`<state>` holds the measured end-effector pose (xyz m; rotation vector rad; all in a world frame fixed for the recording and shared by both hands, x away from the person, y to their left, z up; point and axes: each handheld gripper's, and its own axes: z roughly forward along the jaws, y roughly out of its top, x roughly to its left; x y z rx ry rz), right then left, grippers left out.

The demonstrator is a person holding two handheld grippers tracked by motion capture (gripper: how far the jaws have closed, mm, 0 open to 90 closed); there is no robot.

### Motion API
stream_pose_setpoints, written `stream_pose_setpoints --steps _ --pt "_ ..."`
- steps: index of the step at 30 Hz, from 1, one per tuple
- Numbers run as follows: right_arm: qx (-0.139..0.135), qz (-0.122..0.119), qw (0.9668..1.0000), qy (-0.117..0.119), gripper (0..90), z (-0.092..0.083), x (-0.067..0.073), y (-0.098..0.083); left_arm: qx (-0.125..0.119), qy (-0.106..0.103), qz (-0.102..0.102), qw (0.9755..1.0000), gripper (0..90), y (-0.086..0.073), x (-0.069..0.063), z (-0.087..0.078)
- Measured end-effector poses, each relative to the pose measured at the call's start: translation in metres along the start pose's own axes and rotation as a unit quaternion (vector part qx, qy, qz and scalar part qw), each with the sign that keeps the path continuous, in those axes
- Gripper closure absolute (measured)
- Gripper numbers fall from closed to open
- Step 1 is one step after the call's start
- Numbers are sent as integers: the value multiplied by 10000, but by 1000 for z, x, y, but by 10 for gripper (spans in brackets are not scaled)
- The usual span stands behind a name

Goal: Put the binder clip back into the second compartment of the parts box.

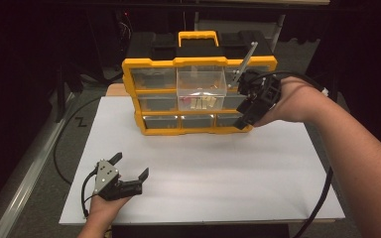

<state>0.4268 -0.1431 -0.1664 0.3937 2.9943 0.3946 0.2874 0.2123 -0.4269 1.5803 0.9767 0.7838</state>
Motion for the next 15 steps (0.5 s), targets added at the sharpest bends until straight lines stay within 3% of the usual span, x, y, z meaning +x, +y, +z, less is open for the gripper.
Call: stream_pose_setpoints --steps 15 --pt "69 91 9998 147 276 55 4 -22 5 5 10 10000 3 0 0 0"
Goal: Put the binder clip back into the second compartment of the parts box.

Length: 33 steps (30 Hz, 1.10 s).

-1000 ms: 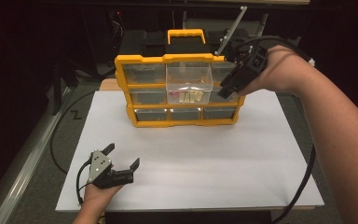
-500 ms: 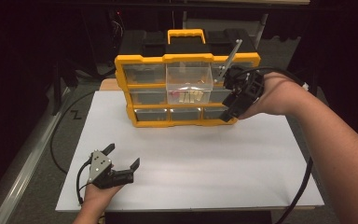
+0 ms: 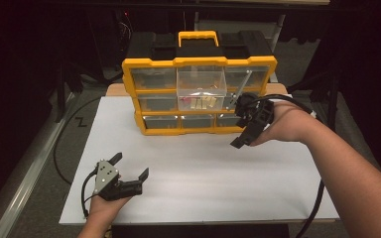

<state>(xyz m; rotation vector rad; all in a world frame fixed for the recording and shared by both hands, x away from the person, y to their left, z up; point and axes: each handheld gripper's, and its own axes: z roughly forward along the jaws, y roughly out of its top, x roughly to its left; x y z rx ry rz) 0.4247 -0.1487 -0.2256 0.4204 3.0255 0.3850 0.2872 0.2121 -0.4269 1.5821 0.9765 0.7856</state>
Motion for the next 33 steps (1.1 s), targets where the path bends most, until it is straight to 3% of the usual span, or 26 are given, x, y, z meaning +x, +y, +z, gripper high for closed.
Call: stream_pose_setpoints --steps 11,17,23,29,33 --pt "85 220 9996 131 149 46 -2 -16 37 4 5 10000 3 -1 0 1" --pt "134 264 9996 -44 12 71 0 -24 48 9 13 10000 3 -1 0 1" --pt "147 488 9985 -220 7 95 0 -33 38 1 1 10000 3 -1 0 1" --pt "66 597 9981 -143 6 119 1 -43 63 23 -10 10000 3 -1 0 1" --pt "-143 670 9976 -107 7 134 2 -52 102 28 -27 9999 3 -1 0 1"
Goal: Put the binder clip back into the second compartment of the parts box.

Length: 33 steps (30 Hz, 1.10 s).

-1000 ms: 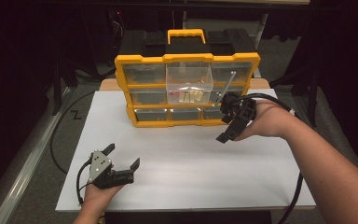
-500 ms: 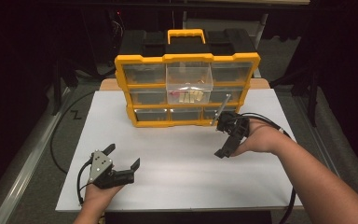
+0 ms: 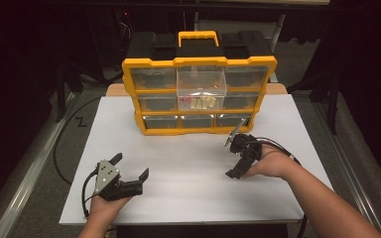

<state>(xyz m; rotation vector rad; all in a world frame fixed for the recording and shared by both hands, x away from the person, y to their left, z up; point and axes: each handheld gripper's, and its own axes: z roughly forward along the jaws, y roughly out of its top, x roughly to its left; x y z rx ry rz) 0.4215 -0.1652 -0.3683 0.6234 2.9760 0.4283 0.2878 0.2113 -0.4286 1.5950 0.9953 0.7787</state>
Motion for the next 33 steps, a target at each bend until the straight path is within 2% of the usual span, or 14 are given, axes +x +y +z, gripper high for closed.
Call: stream_pose_setpoints --steps 6,12,15,16,18,22,24,26,27,28,29,30,32,33 --pt "-567 109 9983 -22 7 9 1 -13 58 17 2 10000 3 0 -2 2" --pt "-1491 341 9882 -103 7 15 4 -29 136 76 -23 9999 3 -2 -1 2" --pt "-2049 494 9775 -59 7 19 6 -37 170 111 -34 9998 3 -3 -1 2" --pt "-2274 518 9724 -96 7 21 8 -41 177 119 -39 9998 3 -3 0 1" --pt "-2502 571 9663 -195 7 22 10 -44 185 144 -54 9997 3 -3 1 2" --pt "-3024 781 9498 -200 8 24 13 -53 201 109 -47 9997 3 -3 0 2" --pt "-3289 921 9397 -169 8 25 14 -59 166 95 -35 9998 3 -3 -1 2" --pt "-3494 986 9314 -281 8 25 16 -64 165 111 -59 9998 3 -3 0 2" --pt "-3614 1035 9259 -375 8 26 18 -68 165 123 -98 9997 3 -3 1 2" --pt "-3796 1137 9170 -457 8 27 19 -73 165 126 -120 9997 3 -4 2 2" --pt "-3903 1192 9118 -456 8 28 19 -76 191 131 -137 9996 3 -4 2 2" --pt "-3980 1262 9079 -384 8 28 19 -80 210 135 -171 9995 3 -5 3 3" --pt "-3982 1265 9072 -502 8 27 20 -83 244 149 -194 9994 3 -5 3 4" --pt "-4034 1288 9043 -534 8 25 21 -86 248 146 -183 9994 3 -5 3 5"
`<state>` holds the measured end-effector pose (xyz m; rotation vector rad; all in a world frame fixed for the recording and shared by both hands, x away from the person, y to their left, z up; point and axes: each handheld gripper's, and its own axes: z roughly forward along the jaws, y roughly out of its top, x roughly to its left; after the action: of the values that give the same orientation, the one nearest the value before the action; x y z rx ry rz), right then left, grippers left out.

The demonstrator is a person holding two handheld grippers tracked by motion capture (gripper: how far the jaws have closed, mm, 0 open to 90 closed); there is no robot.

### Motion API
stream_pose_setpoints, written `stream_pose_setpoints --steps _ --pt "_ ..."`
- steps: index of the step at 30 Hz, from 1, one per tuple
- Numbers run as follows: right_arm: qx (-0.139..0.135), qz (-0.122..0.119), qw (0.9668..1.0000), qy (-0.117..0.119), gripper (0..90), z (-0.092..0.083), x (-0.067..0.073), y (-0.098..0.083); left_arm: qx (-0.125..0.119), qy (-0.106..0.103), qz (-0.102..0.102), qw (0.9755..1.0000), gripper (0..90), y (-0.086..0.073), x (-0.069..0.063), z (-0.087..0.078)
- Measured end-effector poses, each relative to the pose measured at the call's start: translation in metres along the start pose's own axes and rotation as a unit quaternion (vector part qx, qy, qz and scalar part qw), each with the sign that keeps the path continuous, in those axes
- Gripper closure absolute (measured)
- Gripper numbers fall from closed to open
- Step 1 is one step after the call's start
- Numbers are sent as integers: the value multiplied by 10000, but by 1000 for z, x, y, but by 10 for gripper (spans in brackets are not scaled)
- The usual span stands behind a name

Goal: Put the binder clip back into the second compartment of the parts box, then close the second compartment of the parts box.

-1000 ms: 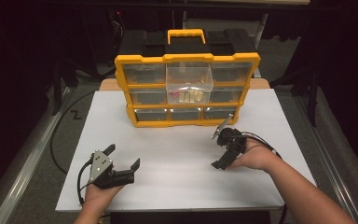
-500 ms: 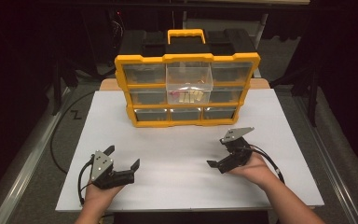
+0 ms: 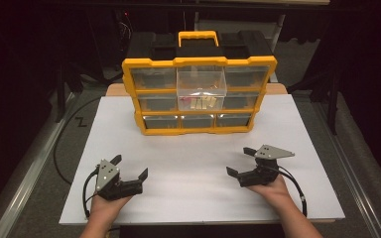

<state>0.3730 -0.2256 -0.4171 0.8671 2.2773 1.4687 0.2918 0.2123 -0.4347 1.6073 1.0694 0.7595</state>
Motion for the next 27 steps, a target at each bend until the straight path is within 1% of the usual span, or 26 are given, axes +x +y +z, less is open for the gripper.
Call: stream_pose_setpoints --steps 2,4,6,7,9,12,15,17,18,19,22,23,25,27 --pt "-94 107 9999 -26 8 -3 -2 -1 -6 -31 54 10000 3 1 -1 0" --pt "-127 84 9998 -124 8 -3 -3 -2 -52 -44 91 9999 3 3 -3 0" --pt "-103 88 9999 -79 8 -2 -4 -3 -83 -46 133 9999 3 4 -4 -1" --pt "-76 73 9999 -97 8 -2 -4 -4 -82 -37 151 9998 3 3 -5 -2" --pt "-32 19 9998 -180 8 -1 -4 -4 -123 -28 117 9999 3 4 -5 -3" --pt "0 37 9997 -238 10 -1 -5 -5 -113 -35 98 9999 3 4 -4 -2" --pt "-1 43 9996 -289 44 -1 -6 -5 -78 -64 114 9999 3 3 -3 0" --pt "6 71 9994 -327 84 0 -6 -5 -93 -72 97 9999 3 3 -3 0" --pt "26 95 9992 -390 112 -1 -6 -6 -90 -84 83 9999 3 3 -3 -1" --pt "1 116 9992 -389 135 -1 -6 -6 -96 -94 75 9999 3 3 -3 -1" --pt "9 149 9991 -389 192 -1 -5 -7 -104 -113 140 9998 3 4 -4 -2" --pt "17 143 9991 -402 231 0 -5 -7 -105 -123 150 9998 3 4 -5 -2" --pt "33 275 9989 -370 328 0 -6 -8 -101 -137 194 9997 3 4 -5 -1" --pt "38 305 9989 -362 413 0 -5 -9 -111 -140 211 9996 3 5 -6 -1"
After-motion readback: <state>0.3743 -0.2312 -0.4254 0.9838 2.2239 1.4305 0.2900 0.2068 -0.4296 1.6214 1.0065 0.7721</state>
